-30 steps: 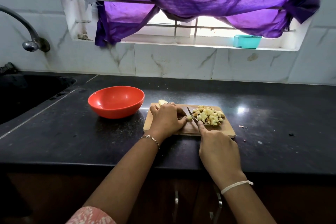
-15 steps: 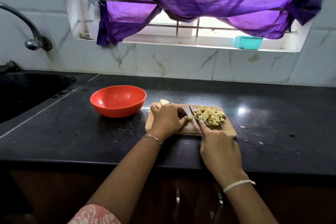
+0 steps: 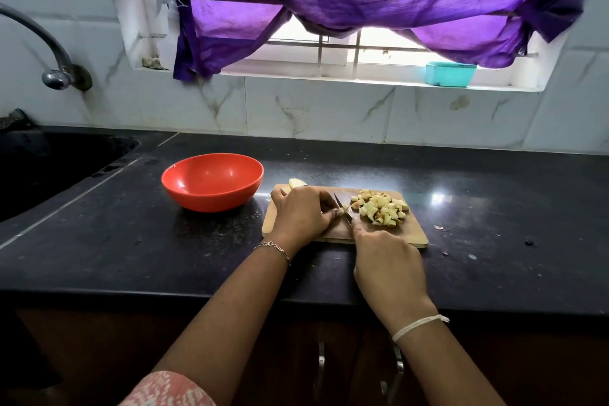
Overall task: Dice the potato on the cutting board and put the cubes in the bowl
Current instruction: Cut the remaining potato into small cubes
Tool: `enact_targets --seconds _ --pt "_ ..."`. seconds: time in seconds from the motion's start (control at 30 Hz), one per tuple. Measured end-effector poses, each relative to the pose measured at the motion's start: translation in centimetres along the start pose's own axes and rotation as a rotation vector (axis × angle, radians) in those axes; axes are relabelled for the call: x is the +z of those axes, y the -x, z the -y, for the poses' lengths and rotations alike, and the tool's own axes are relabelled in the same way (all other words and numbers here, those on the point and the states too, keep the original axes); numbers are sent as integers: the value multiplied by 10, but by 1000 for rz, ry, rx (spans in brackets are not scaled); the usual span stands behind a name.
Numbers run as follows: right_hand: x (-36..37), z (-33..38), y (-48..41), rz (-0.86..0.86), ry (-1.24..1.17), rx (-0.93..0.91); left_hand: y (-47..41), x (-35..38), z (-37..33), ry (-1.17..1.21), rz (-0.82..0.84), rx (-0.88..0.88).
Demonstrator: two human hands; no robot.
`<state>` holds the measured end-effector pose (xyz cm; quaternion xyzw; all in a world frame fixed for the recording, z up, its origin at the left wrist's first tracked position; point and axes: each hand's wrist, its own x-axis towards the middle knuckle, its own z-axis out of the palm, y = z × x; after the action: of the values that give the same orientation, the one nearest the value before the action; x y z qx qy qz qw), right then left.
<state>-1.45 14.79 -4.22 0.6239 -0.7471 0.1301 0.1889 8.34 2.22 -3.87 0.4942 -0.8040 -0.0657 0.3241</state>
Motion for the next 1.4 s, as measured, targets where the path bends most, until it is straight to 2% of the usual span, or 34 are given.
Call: enact_targets --seconds 0.37,0.8,1.07,1.4 --pt "6 -5 12 -53 -160 93 7 -8 2 -108 -67 31" --pt "2 2 2 -17 -43 -12 7 -9 1 -100 -13 29" --pt "7 1 7 -59 -170 110 6 -6 0 -58 -15 35" --pt "6 1 9 -42 -109 50 3 -4 -1 -62 18 3"
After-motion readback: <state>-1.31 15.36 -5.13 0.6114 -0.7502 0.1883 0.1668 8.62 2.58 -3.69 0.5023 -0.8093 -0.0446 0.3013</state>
